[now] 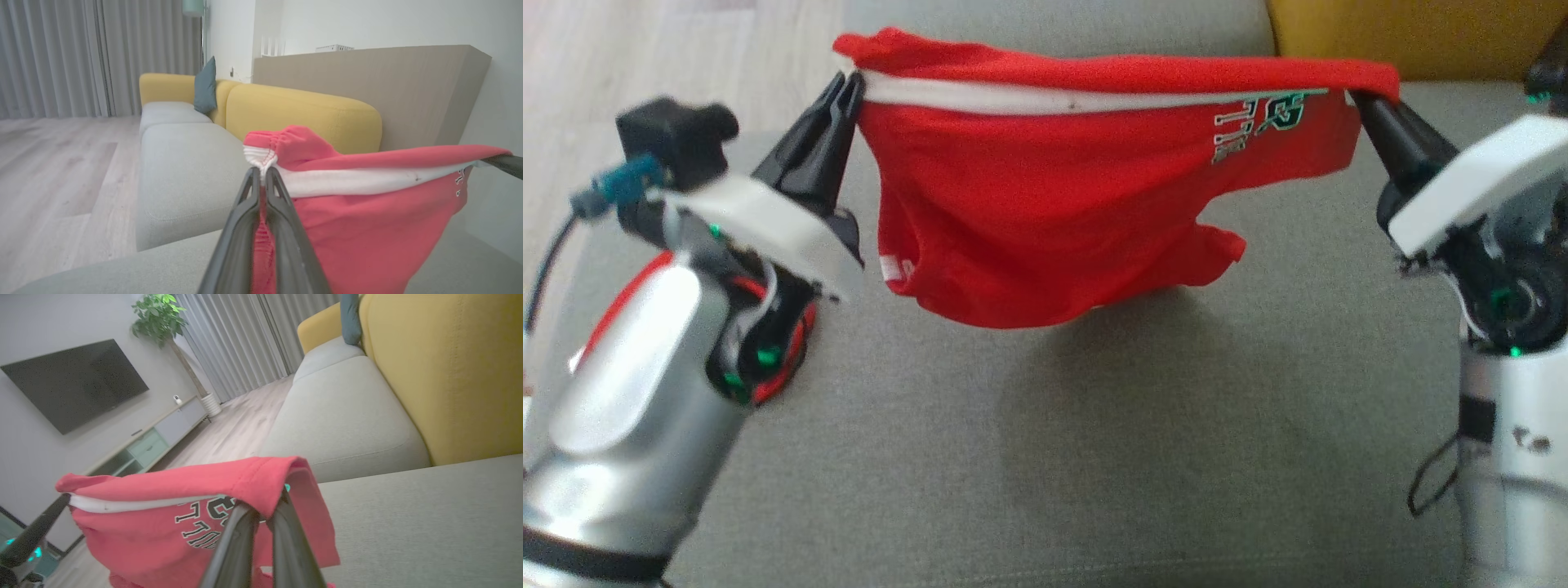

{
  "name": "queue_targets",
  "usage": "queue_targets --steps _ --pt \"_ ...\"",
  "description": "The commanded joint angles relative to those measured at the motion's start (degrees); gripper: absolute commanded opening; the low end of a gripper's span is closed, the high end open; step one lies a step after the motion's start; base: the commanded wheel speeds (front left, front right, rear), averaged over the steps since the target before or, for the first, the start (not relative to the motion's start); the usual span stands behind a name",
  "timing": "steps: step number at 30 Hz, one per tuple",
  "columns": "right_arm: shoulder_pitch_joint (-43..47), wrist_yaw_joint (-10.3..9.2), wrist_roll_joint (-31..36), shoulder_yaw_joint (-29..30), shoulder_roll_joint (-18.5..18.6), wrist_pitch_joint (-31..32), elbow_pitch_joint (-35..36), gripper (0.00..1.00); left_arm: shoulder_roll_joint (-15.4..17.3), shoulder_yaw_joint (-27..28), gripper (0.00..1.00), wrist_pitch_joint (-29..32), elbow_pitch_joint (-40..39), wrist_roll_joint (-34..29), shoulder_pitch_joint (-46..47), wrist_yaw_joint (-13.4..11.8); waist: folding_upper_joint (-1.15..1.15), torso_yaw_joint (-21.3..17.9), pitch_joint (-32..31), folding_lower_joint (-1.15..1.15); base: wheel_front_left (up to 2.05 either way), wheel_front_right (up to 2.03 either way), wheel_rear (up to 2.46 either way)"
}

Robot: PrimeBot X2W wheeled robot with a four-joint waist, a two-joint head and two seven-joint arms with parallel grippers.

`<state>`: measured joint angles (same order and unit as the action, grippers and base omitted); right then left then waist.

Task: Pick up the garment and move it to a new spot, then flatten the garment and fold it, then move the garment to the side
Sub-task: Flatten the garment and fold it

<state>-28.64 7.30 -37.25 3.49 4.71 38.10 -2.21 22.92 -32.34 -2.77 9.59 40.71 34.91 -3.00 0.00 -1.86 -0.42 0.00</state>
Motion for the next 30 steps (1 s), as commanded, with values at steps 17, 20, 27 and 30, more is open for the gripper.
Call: queue_targets --steps 17,20,27,30 --pt "-51.5 0.19 19.5 0.5 -1.7 -26.3 -28.1 0.0 -0.6 8.4 0.0 -0.4 25.2 -1.8 46.5 2.6 0.0 -3.5 26.3 0.0 0.0 0.0 0.0" --pt "-53.9 0.19 19.1 0.8 -1.8 -32.5 -35.0 0.0 -3.3 9.2 0.0 -4.9 30.8 -1.1 48.4 3.3 0.0 -3.3 27.4 0.0 0.0 0.0 0.0" --pt "-49.5 0.19 12.9 -3.1 -1.8 -36.2 -48.2 0.0 -9.1 7.4 0.0 -10.0 40.3 0.3 43.8 7.6 0.0 -2.2 28.7 0.0 0.0 0.0 0.0" --pt "-45.9 0.19 10.8 -5.2 -1.8 -35.9 -51.8 0.0 -10.6 5.8 0.0 -11.0 43.3 -0.3 39.9 8.7 0.0 -1.6 28.1 0.0 0.0 0.0 0.0"
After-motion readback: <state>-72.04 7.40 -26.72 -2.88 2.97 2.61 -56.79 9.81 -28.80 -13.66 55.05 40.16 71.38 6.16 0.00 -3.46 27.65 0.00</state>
